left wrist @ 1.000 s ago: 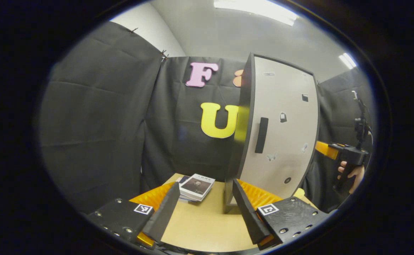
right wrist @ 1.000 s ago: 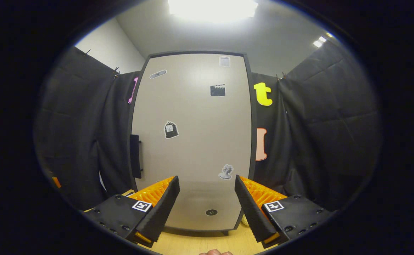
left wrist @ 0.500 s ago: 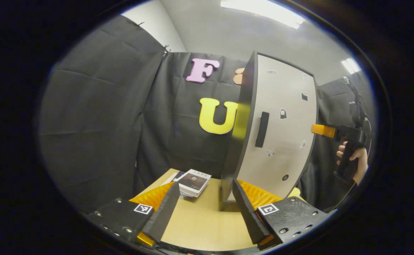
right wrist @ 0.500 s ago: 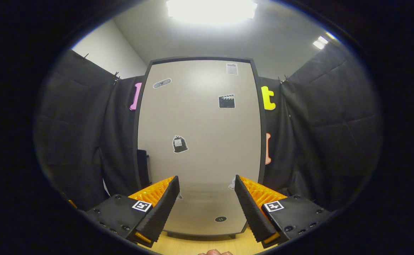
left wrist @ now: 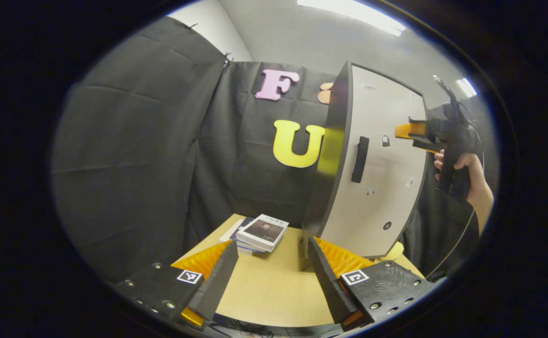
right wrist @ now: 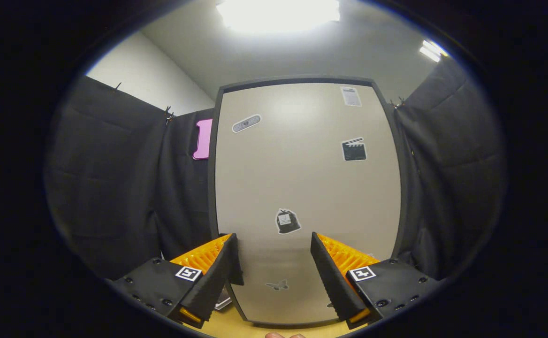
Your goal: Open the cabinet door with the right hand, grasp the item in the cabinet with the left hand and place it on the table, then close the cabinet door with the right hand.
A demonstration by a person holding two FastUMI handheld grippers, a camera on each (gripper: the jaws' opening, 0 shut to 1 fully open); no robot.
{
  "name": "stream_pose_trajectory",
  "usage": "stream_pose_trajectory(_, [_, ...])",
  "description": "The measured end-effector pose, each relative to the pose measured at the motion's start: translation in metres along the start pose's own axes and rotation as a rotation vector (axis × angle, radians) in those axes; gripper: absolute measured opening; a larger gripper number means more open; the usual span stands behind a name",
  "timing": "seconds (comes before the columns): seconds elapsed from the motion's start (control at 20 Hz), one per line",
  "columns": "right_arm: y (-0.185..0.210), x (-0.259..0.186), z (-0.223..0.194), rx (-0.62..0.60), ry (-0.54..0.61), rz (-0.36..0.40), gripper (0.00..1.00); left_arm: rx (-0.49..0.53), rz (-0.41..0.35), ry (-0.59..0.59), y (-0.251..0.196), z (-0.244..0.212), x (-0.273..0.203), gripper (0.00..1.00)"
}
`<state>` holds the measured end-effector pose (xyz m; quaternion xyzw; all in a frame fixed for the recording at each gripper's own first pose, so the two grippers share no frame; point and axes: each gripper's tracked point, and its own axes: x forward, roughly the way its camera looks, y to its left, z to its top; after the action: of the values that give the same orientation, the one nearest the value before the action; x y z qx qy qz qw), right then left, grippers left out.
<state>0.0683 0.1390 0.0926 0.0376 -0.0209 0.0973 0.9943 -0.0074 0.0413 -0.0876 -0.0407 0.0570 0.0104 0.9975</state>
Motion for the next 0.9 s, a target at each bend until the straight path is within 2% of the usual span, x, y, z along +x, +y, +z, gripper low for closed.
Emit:
stream_pose_trajectory(0.05, [0.009, 0.007, 0.001, 0.002, 0.002, 0.014, 0.96, -0.011, 0.002, 0.003, 0.001, -0.002, 0.000, 0.92])
stream_pose_trajectory(0.15, [0.027, 0.019, 0.001, 0.011, 0.009, 0.039, 0.98, -0.025, 0.006, 0.012, 0.005, -0.005, -0.003, 0.89])
stream_pose_trajectory(0.25, [0.040, 0.031, -0.004, 0.010, 0.020, 0.050, 0.98, -0.027, 0.022, 0.012, 0.013, -0.005, -0.004, 0.92])
stream_pose_trajectory(0.3, [0.045, 0.038, -0.008, 0.007, 0.033, 0.051, 0.96, -0.027, 0.032, 0.016, 0.017, -0.005, -0.005, 0.88])
stream_pose_trajectory(0.35, [0.051, 0.045, -0.015, 0.004, 0.051, 0.052, 0.98, -0.028, 0.036, 0.018, 0.020, -0.007, -0.005, 0.92])
stream_pose_trajectory(0.4, [0.056, 0.052, -0.024, 0.005, 0.080, 0.057, 0.96, -0.023, 0.039, 0.019, 0.023, -0.006, -0.005, 0.92])
stream_pose_trajectory(0.55, [0.061, 0.068, -0.057, 0.048, 0.190, 0.027, 0.99, 0.017, 0.086, 0.013, 0.048, -0.002, -0.009, 0.92])
stream_pose_trajectory(0.7, [0.063, 0.077, -0.071, 0.070, 0.221, -0.001, 0.98, 0.009, 0.112, 0.015, 0.068, -0.001, -0.011, 0.92])
stream_pose_trajectory(0.9, [0.067, 0.084, -0.085, 0.052, 0.257, -0.012, 0.92, -0.024, 0.135, 0.035, 0.082, -0.009, -0.009, 0.92])
